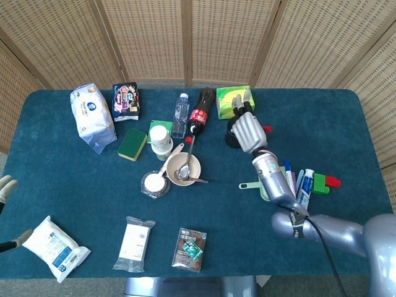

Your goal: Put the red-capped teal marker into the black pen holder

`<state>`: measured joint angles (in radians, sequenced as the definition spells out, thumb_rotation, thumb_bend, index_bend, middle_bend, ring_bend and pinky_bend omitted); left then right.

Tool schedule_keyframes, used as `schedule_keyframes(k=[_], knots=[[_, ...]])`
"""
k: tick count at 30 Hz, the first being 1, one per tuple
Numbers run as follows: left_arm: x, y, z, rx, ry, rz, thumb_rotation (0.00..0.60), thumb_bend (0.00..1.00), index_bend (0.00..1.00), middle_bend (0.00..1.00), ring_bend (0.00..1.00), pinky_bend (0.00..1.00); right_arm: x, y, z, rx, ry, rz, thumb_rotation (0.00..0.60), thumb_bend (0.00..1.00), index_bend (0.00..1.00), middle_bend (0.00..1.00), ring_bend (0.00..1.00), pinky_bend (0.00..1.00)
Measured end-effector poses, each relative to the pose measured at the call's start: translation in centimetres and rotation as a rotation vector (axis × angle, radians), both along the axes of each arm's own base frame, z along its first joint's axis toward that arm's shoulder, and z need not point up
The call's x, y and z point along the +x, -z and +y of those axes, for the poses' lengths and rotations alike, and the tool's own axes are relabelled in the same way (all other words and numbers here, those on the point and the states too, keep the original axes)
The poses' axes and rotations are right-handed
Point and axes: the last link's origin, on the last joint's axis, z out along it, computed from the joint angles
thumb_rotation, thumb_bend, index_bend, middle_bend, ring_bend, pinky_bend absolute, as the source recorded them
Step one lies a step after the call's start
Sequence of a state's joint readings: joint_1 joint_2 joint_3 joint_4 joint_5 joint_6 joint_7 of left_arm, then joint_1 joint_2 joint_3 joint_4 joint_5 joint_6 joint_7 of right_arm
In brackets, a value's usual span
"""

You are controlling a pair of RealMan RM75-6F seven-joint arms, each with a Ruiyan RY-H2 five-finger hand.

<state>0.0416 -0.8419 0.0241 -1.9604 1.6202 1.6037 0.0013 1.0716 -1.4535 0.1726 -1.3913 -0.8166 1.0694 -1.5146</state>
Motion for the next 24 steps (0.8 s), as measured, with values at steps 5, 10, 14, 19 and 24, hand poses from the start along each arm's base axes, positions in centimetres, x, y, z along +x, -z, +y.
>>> schedule_keyframes(k=[5, 10, 14, 19, 24], knots=[[-0.1, -0.2, 0.0, 0.001, -0.001, -0.014, 0.600, 0.18, 0.00, 0.00, 0.00, 0.00, 1.4, 1.1, -0.1, 0.001, -0.025, 0.037, 0.600, 0.36, 0.60, 0.05, 0.00, 0.14], [-0.1, -0.4, 0.0, 0.004, 0.000, -0.020, 0.600, 0.18, 0.00, 0.00, 0.00, 0.00, 2.2, 2.0, -0.2, 0.001, -0.053, 0.101, 0.600, 0.37, 0.61, 0.05, 0.00, 0.15], [-0.1, -0.5, 0.0, 0.007, 0.000, -0.026, 0.600, 0.18, 0.00, 0.00, 0.00, 0.00, 2.5, 2.7, -0.2, 0.007, -0.072, 0.148, 0.600, 0.37, 0.60, 0.05, 0.00, 0.15], [-0.3, -0.7, 0.0, 0.009, -0.001, -0.031, 0.600, 0.18, 0.00, 0.00, 0.00, 0.00, 2.5, 3.5, -0.1, 0.018, -0.093, 0.212, 0.600, 0.36, 0.60, 0.05, 0.00, 0.16], [-0.4, -0.8, 0.0, 0.012, -0.003, -0.037, 0.600, 0.18, 0.00, 0.00, 0.00, 0.00, 2.4, 3.9, -0.2, 0.021, -0.095, 0.239, 0.600, 0.35, 0.39, 0.02, 0.00, 0.17]])
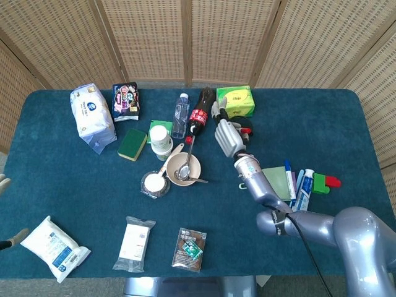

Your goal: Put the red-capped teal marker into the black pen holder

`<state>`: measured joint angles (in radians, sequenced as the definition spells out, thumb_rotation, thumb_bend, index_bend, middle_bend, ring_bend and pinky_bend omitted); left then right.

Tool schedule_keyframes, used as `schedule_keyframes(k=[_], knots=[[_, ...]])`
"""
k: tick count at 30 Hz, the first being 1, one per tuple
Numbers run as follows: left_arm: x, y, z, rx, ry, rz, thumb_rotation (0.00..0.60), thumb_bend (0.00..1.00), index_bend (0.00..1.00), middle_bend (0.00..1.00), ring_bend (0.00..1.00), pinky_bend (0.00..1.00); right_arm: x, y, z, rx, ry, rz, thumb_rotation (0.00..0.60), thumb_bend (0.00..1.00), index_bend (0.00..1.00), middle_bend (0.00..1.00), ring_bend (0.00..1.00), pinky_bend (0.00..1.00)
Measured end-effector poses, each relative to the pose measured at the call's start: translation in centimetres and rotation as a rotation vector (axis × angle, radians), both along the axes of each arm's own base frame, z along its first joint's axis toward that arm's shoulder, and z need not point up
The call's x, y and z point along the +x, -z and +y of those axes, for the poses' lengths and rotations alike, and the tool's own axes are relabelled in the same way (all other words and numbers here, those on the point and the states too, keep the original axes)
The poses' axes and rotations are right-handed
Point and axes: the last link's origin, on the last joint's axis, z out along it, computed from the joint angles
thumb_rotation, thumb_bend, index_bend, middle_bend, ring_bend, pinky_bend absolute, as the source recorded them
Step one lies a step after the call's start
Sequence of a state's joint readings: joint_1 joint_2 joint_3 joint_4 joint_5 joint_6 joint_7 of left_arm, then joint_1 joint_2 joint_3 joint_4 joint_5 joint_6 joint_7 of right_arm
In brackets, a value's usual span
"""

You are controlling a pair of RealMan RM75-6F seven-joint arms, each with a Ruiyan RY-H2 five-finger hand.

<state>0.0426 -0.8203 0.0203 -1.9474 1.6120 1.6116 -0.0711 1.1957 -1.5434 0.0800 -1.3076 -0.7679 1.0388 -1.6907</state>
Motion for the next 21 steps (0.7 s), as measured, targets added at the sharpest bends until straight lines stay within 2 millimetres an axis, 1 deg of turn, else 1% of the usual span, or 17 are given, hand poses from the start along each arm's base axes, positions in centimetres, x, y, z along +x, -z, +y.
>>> schedule_keyframes(k=[1, 3, 6, 8, 12, 17, 19, 20, 21], knots=[[0.0, 0.0, 0.0, 0.001, 0.000, -0.001, 0.600, 0.18, 0.00, 0.00, 0.00, 0.00, -0.1, 0.0, 0.0, -0.003, 0.004, 0.003, 0.600, 0.34, 0.34, 0.02, 0.00, 0.17], [0.0, -0.1, -0.1, 0.002, 0.001, -0.002, 0.600, 0.18, 0.00, 0.00, 0.00, 0.00, -0.2, -0.1, -0.1, -0.010, 0.013, 0.002, 0.600, 0.34, 0.20, 0.01, 0.00, 0.18], [0.0, -0.1, -0.1, -0.001, 0.002, -0.002, 0.600, 0.18, 0.00, 0.00, 0.00, 0.00, -0.3, -0.6, -0.1, -0.025, 0.019, -0.009, 0.600, 0.34, 0.08, 0.00, 0.00, 0.19], [0.0, 0.0, -0.1, -0.002, 0.002, 0.000, 0.600, 0.18, 0.00, 0.00, 0.00, 0.00, -0.3, -0.9, 0.0, -0.030, 0.019, -0.018, 0.600, 0.34, 0.05, 0.00, 0.00, 0.19], [0.0, 0.0, 0.0, -0.003, 0.000, 0.003, 0.600, 0.18, 0.00, 0.00, 0.00, 0.00, 0.0, -1.5, 0.1, -0.034, 0.016, -0.043, 0.600, 0.34, 0.05, 0.00, 0.00, 0.19], [0.0, 0.0, 0.0, -0.001, -0.002, -0.002, 0.600, 0.18, 0.00, 0.00, 0.00, 0.00, 0.4, -3.2, 0.6, -0.052, 0.018, -0.129, 0.600, 0.34, 0.05, 0.00, 0.00, 0.19], [0.0, -0.1, -0.1, 0.001, -0.002, -0.004, 0.600, 0.18, 0.00, 0.00, 0.00, 0.00, 0.5, -4.2, 0.9, -0.059, 0.020, -0.185, 0.600, 0.33, 0.05, 0.00, 0.00, 0.19], [0.0, -0.1, -0.1, 0.002, 0.000, -0.006, 0.600, 0.18, 0.00, 0.00, 0.00, 0.00, 0.5, -4.6, 1.0, -0.059, 0.022, -0.214, 0.600, 0.30, 0.05, 0.00, 0.00, 0.19], [0.0, -0.1, -0.2, 0.003, 0.003, -0.008, 0.600, 0.18, 0.00, 0.00, 0.00, 0.00, 0.4, -5.1, 1.2, -0.059, 0.023, -0.246, 0.600, 0.25, 0.05, 0.00, 0.00, 0.19]])
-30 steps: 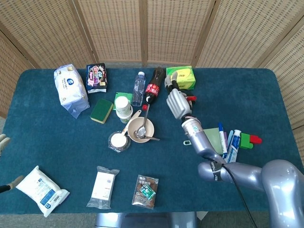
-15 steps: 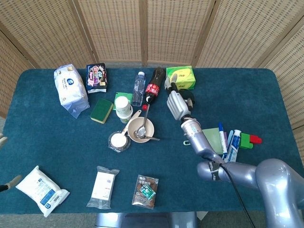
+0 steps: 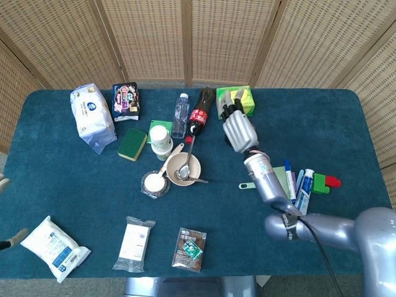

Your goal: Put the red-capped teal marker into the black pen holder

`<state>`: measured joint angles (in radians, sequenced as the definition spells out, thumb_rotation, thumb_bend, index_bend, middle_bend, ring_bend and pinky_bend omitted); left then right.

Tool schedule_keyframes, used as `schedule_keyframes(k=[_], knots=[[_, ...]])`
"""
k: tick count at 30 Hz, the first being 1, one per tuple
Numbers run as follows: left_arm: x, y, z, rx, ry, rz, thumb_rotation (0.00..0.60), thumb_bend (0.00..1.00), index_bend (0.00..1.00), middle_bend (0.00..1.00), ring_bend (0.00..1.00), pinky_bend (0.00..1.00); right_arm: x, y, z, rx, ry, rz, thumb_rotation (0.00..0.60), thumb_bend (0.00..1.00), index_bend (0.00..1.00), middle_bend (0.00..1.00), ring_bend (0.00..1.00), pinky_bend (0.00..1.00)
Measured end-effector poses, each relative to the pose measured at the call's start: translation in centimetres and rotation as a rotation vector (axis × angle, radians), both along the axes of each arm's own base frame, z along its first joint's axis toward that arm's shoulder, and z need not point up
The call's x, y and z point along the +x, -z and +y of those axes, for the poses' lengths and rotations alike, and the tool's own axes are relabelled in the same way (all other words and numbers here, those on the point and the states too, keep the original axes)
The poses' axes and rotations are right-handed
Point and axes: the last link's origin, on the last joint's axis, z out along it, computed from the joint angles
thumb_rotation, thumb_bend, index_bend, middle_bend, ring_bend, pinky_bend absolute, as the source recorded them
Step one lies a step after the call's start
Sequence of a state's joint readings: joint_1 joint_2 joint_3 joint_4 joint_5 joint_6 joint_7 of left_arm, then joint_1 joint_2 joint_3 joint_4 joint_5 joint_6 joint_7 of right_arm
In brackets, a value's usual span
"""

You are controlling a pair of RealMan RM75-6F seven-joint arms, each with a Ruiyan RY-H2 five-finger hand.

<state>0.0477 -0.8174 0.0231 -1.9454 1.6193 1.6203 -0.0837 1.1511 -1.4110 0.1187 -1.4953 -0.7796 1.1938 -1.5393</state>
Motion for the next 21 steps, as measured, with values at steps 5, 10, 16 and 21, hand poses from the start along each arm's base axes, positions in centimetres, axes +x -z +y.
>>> schedule_keyframes(k=[5, 10, 16, 21], knots=[[0.1, -0.2, -0.2, 0.004, 0.006, -0.005, 0.600, 0.18, 0.00, 0.00, 0.00, 0.00, -1.1, -3.1, 1.2, 0.005, -0.005, -0.213, 0.600, 0.01, 0.05, 0.00, 0.00, 0.19], [0.1, 0.0, -0.2, 0.001, 0.006, 0.005, 0.600, 0.18, 0.00, 0.00, 0.00, 0.00, -3.5, -6.4, 2.9, 0.032, 0.000, -0.470, 0.600, 0.00, 0.07, 0.00, 0.00, 0.18], [0.3, 0.4, -0.2, -0.008, 0.006, 0.019, 0.600, 0.18, 0.00, 0.00, 0.00, 0.00, -7.6, -10.2, 5.7, 0.068, -0.016, -0.760, 0.600, 0.00, 0.07, 0.00, 0.00, 0.16], [0.3, 0.7, -0.2, -0.012, 0.004, 0.030, 0.600, 0.18, 0.00, 0.00, 0.00, 0.00, -11.8, -12.4, 8.6, 0.094, -0.005, -0.920, 0.600, 0.00, 0.08, 0.00, 0.00, 0.16]])
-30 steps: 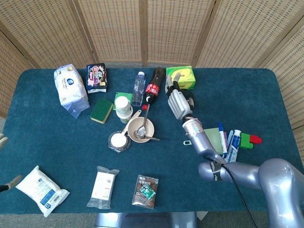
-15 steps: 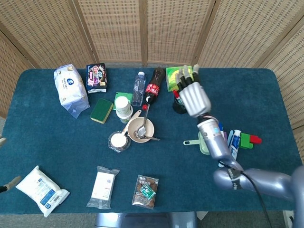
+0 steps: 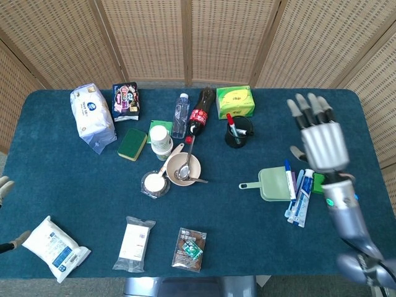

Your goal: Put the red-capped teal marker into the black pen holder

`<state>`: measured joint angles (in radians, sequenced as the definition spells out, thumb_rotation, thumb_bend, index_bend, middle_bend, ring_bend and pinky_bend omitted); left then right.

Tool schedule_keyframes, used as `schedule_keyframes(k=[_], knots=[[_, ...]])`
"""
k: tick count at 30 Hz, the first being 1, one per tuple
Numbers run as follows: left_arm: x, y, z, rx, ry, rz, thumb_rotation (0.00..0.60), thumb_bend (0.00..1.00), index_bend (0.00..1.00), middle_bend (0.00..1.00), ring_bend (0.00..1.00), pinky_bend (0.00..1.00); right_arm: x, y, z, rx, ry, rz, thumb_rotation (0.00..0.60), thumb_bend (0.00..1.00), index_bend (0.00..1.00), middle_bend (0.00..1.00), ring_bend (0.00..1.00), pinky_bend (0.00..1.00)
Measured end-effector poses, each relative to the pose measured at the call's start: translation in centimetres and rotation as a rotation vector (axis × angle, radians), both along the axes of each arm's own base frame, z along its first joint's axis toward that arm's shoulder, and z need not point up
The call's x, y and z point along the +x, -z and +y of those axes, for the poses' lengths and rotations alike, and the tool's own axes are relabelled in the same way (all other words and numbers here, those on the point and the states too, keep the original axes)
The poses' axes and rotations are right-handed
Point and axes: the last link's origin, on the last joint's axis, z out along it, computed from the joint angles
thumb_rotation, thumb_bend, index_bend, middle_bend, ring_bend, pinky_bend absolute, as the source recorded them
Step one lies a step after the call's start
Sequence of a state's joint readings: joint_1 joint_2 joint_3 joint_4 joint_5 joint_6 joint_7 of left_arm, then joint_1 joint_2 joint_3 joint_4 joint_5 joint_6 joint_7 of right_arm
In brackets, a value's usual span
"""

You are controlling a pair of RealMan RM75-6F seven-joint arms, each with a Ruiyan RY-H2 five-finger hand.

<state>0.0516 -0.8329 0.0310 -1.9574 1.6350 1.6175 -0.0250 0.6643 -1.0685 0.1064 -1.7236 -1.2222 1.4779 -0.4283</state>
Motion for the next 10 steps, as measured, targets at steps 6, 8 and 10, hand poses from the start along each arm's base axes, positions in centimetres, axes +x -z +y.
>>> schedule_keyframes(k=[6, 8, 10], knots=[[0.2, 0.2, -0.1, 0.001, 0.003, 0.014, 0.600, 0.18, 0.00, 0.00, 0.00, 0.00, -6.0, -1.6, 4.4, -0.006, 0.056, -0.036, 0.600, 0.00, 0.14, 0.00, 0.00, 0.13], [0.2, 0.3, -0.1, 0.001, 0.002, 0.018, 0.600, 0.18, 0.00, 0.00, 0.00, 0.00, -7.4, -2.0, 5.5, -0.018, 0.078, -0.020, 0.600, 0.00, 0.15, 0.00, 0.00, 0.12], [0.2, 0.4, -0.1, 0.001, 0.000, 0.021, 0.600, 0.18, 0.00, 0.00, 0.00, 0.00, -8.7, -2.0, 6.7, -0.007, 0.118, -0.027, 0.600, 0.00, 0.15, 0.00, 0.00, 0.11]])
